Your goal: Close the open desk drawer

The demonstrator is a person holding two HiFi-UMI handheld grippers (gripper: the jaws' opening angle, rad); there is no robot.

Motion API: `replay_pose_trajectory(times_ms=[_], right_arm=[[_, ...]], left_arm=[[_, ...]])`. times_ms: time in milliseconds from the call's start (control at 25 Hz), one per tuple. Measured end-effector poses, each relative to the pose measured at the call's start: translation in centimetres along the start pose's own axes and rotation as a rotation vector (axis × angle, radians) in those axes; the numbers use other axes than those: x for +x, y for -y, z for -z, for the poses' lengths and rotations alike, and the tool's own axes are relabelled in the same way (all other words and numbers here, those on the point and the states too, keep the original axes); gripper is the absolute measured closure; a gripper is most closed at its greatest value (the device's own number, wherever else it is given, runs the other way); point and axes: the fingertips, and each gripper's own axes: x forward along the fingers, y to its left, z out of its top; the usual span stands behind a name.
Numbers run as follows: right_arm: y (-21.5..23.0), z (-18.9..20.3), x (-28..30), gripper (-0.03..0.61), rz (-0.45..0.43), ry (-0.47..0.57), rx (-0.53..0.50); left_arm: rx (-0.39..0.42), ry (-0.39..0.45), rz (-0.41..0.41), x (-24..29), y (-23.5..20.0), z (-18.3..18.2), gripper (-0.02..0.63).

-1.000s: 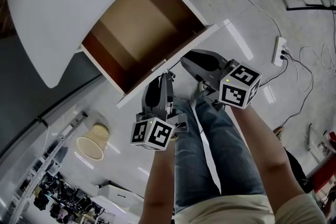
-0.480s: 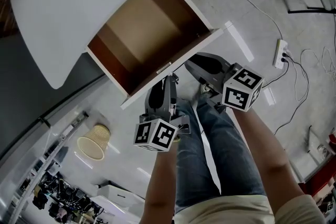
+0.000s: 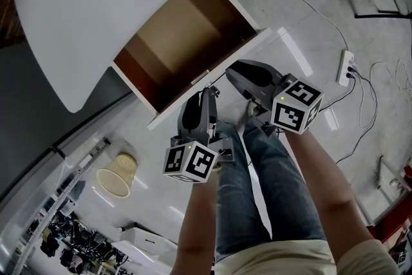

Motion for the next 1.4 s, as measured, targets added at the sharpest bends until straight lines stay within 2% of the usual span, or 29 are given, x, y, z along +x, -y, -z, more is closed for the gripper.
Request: replay_pose_trajectory(times_ms=[1400], right_arm=[[0.9,-3.7,5.4,0.494,-0.005,0.021,-0.009]], left_arm=[[-0.004,0.026,0.003,3.8,-1.9,-5.0,0.451]])
